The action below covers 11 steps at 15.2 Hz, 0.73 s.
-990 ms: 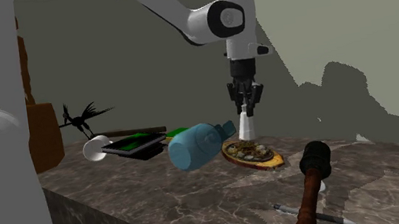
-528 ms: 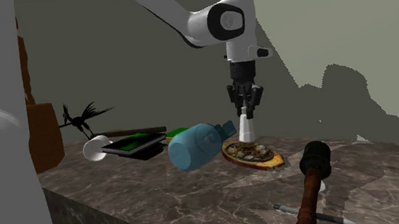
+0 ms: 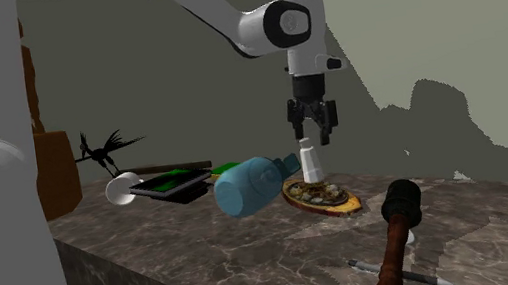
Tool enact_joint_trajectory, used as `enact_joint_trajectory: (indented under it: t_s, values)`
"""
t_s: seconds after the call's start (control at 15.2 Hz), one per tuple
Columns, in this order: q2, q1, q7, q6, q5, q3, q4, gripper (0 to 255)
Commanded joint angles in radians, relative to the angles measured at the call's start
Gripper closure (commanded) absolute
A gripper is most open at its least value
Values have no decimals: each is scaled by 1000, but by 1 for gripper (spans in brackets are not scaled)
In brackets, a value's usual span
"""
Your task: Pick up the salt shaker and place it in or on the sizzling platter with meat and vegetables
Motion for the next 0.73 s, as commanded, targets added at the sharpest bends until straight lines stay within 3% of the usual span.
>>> enact_joint_trajectory:
  t_s: [0.0, 0.13, 0.66]
  values:
    - [-16, -2, 1, -46, -3, -2, 29, 0]
    - [-32, -4, 3, -102, -6, -4, 69, 0]
    - [-32, -4, 3, -102, -6, -4, 69, 0]
